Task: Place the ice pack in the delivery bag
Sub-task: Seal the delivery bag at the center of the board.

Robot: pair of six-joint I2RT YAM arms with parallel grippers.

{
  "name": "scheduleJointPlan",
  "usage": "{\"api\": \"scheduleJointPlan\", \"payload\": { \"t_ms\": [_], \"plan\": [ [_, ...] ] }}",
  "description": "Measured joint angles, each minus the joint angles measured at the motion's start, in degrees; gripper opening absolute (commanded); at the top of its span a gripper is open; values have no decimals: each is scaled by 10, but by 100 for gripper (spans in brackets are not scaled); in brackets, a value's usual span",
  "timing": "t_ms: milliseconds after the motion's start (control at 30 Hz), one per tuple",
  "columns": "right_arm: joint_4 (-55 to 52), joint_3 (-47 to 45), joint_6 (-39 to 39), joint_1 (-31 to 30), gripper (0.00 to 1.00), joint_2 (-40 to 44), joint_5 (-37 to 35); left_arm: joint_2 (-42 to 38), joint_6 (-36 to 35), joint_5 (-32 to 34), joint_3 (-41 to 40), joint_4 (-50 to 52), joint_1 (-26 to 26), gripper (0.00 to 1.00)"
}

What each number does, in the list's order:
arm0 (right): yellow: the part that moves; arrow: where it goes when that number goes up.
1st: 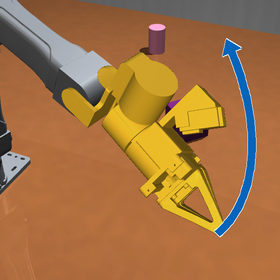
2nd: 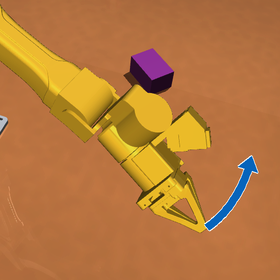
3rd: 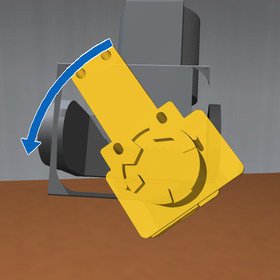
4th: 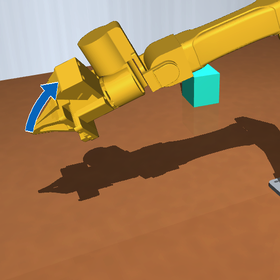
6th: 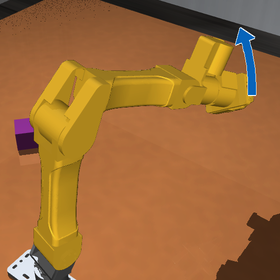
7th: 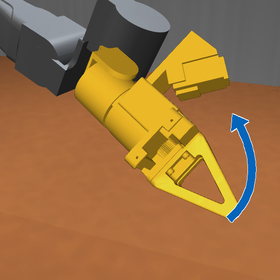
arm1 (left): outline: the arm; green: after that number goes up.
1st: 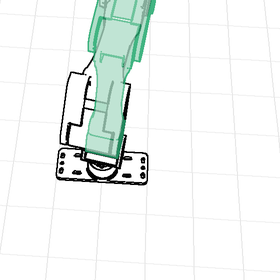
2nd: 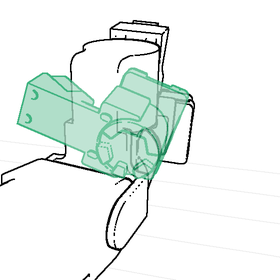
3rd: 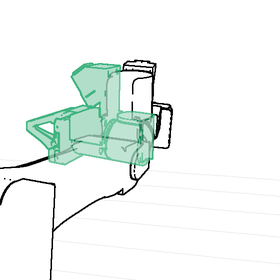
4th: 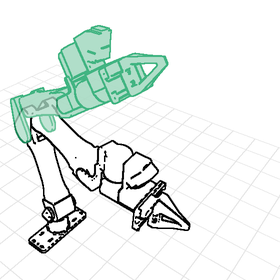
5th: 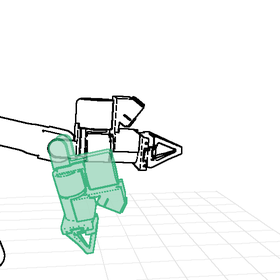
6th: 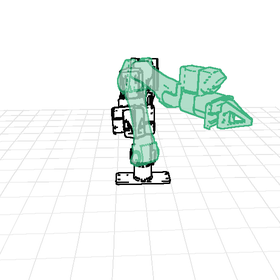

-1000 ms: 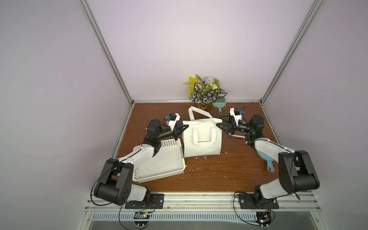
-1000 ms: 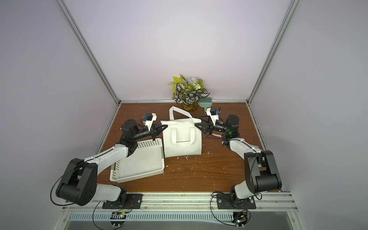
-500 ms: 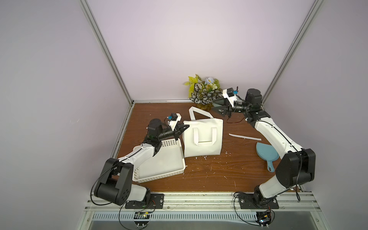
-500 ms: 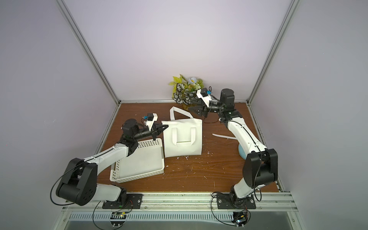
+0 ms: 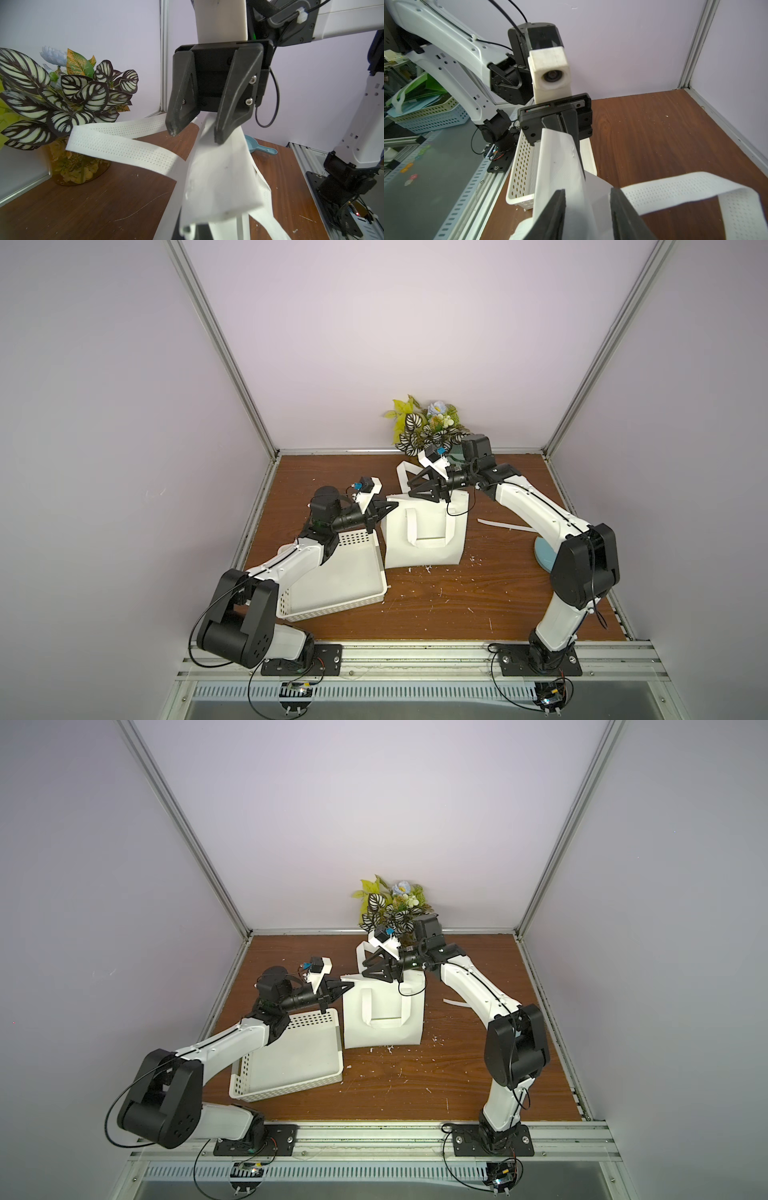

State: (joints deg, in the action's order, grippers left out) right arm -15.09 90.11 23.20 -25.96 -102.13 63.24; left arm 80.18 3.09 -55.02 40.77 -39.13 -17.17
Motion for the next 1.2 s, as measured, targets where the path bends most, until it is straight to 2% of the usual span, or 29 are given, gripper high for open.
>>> {"api": "scheduleJointPlan", "payload": {
  "t_ms": [133, 367, 467, 567, 667, 867, 1100, 1200],
  "plan": [
    [-12, 2, 11, -11, 36, 0, -1, 0, -3, -3, 0, 1, -1, 0],
    [-32, 2, 31, -26, 36, -1, -15, 0, -7, -3, 2, 6, -2, 0],
    [-38, 2, 40, -29, 37, -1, -18, 0, -9, -5, 2, 7, -2, 0],
    [-48, 2, 51, -31, 43, -1, -26, 0, -11, -5, 2, 8, -2, 0],
    [-59, 2, 66, -35, 43, -4, -36, -1, -13, -6, 3, 13, -3, 0],
    [-67, 5, 79, -38, 34, -14, -50, -1, -16, -7, 3, 30, -4, 0],
    [-83, 13, 94, -42, 46, -25, -67, -2, -25, -5, 3, 43, -5, 0],
    [-90, 14, 103, -45, 45, -26, -75, -5, -30, -4, 3, 51, -5, 0]
  ]
}}
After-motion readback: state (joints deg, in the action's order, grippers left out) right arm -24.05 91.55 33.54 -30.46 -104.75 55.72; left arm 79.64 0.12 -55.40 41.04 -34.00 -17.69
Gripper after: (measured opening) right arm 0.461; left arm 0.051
